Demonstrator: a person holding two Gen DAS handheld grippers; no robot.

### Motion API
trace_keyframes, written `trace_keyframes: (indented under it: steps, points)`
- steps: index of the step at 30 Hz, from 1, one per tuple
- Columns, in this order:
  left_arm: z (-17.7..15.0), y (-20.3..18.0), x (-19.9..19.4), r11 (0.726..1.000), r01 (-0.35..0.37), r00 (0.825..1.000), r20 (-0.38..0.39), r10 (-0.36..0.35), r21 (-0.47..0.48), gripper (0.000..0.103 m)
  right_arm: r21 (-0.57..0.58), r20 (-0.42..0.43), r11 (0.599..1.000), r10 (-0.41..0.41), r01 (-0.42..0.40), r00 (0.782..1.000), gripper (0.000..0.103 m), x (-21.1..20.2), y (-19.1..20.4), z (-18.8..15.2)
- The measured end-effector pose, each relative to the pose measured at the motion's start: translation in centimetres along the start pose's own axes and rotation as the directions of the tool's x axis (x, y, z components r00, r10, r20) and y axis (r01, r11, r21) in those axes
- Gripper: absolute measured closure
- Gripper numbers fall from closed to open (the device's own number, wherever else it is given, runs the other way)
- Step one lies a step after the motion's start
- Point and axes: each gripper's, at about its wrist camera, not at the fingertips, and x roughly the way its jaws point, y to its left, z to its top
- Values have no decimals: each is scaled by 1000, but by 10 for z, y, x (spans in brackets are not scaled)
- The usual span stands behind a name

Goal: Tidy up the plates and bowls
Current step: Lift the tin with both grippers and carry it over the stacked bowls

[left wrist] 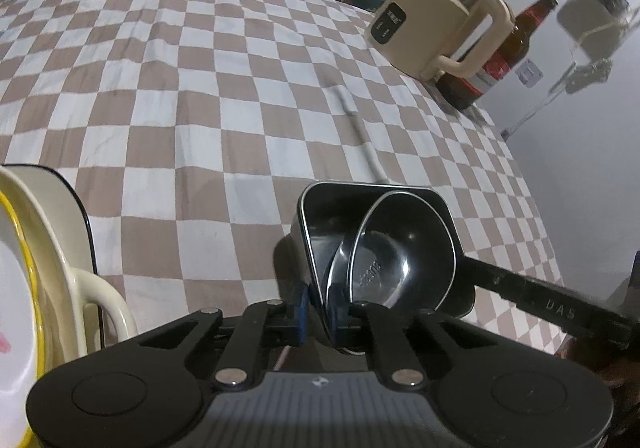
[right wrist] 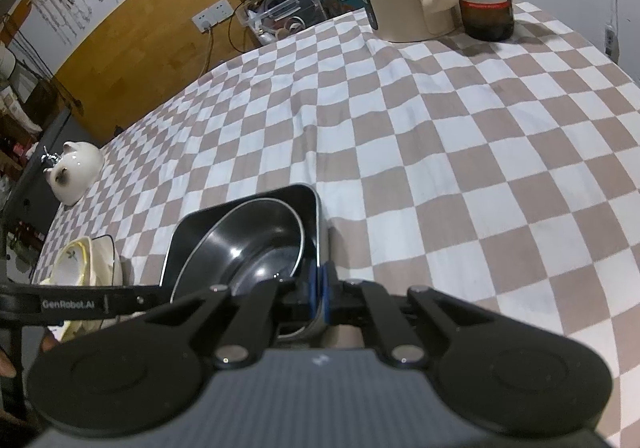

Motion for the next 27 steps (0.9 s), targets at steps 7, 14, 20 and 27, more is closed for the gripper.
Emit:
trace_keyframes:
  steps: [7, 14, 20, 27]
  points:
    - [0, 1, 3, 1000, -3, 1000, 24, 3, -27, 92, 1, -2, 1000, 6, -6, 1000, 99, 4, 0, 1]
    - [-3, -7, -5, 999, -32, 998, 57, 31, 6, 93, -1, 5, 1000, 8, -8, 1000, 99, 0, 1, -1]
    - [-1, -11, -22, 999, -32, 995, 98, 29, 32, 93, -24, 29, 1000, 17, -16, 999, 98, -12, 5, 1]
    - [7, -9, -47, 998, -15, 988, 157, 6, 56, 93, -45, 76, 999, 28, -25, 997, 98, -26, 21, 6]
